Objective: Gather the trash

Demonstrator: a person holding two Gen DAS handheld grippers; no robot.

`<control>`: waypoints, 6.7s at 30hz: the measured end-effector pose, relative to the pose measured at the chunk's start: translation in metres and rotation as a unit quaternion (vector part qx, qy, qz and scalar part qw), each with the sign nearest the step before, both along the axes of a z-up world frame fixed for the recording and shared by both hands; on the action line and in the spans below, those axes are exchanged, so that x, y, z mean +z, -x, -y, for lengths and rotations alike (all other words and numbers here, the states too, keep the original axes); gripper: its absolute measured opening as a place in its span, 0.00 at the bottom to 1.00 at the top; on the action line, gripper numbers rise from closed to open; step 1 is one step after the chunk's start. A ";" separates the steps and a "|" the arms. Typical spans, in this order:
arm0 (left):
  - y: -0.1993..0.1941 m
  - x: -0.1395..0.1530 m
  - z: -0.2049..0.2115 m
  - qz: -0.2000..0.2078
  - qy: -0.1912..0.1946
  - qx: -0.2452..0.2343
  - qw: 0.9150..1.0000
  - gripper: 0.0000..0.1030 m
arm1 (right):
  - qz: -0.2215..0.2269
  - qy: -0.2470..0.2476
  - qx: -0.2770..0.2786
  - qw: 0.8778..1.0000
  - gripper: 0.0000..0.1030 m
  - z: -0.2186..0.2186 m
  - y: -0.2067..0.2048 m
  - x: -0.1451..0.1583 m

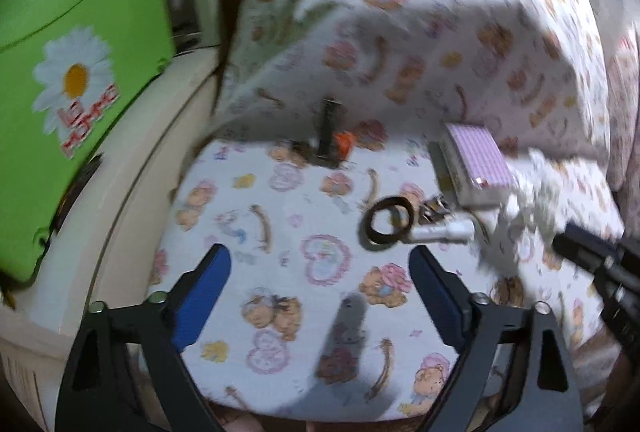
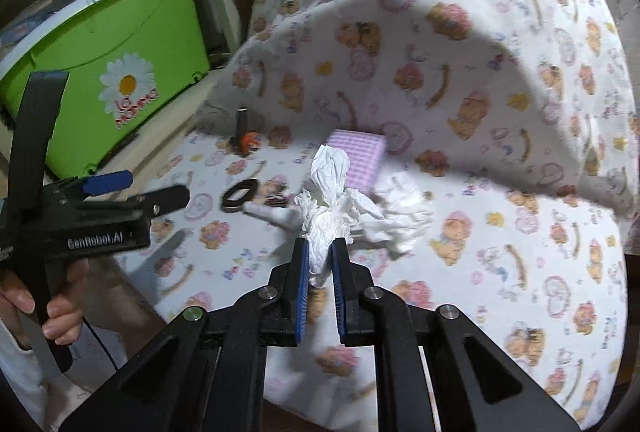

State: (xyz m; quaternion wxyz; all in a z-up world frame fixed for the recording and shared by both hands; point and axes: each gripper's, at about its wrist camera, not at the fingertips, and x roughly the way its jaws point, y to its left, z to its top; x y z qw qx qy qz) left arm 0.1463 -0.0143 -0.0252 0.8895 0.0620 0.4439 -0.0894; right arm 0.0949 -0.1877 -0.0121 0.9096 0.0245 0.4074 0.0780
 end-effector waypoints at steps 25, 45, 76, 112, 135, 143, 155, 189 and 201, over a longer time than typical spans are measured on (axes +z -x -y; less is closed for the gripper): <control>-0.044 -0.025 0.024 -0.053 0.084 -0.013 0.995 0.27 | -0.016 0.008 -0.021 1.000 0.12 0.027 0.005 -0.003; -0.018 0.002 0.005 -0.034 0.065 0.013 0.997 0.00 | -0.016 0.014 -0.021 1.000 0.12 0.022 0.007 -0.002; 0.011 -0.005 0.011 -0.029 0.025 -0.014 0.999 0.03 | -0.010 0.014 -0.014 1.000 0.12 0.021 0.014 0.005; 0.155 0.026 -0.007 0.016 0.041 -0.006 0.999 0.03 | -0.005 -0.044 0.109 0.993 0.12 -0.027 0.125 0.032; 0.123 -0.105 0.007 -0.231 0.024 0.015 0.973 0.04 | -0.175 0.018 0.119 0.977 0.12 -0.064 0.110 -0.088; 0.120 -0.144 0.010 -0.297 0.014 0.025 0.954 0.04 | -0.232 0.034 0.099 0.967 0.12 -0.063 0.100 -0.130; 0.112 -0.172 0.015 -0.339 -0.009 0.037 0.940 0.25 | -0.266 0.045 0.087 0.959 0.24 -0.057 0.095 -0.155; 0.121 -0.065 -0.003 -0.163 -0.029 0.034 0.986 0.66 | -0.129 0.029 0.031 0.991 0.66 -0.033 0.100 -0.056; 0.121 -0.041 -0.001 -0.106 -0.024 0.035 0.993 0.66 | -0.069 0.027 0.024 0.997 0.66 -0.022 0.109 -0.023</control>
